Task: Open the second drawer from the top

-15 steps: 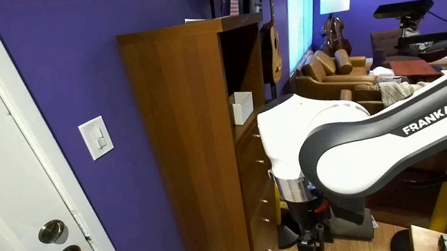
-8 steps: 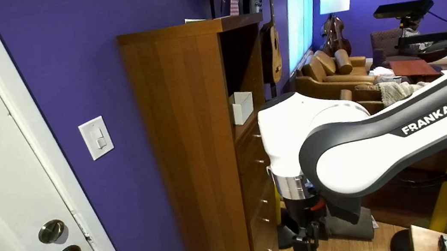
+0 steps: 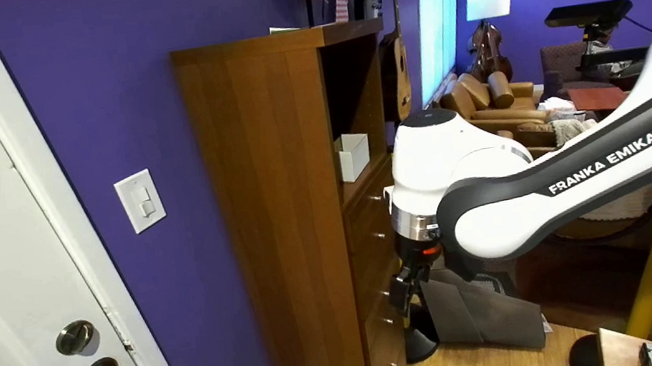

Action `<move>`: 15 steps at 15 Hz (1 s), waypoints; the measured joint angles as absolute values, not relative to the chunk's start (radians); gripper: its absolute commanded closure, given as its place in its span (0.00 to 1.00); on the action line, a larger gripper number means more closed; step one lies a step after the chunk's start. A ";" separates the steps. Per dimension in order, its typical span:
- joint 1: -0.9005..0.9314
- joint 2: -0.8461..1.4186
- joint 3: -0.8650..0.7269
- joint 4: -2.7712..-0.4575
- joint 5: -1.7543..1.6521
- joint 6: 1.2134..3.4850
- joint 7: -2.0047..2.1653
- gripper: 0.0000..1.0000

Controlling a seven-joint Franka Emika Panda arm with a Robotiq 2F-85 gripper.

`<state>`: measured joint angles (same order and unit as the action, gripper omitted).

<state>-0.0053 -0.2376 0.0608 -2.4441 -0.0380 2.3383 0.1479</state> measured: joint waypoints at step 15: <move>-0.153 0.050 -0.151 -2.324 -0.102 2.636 -0.192 0.00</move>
<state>-0.1527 0.0496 -0.1514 -2.3244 -0.1021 2.6356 -0.1918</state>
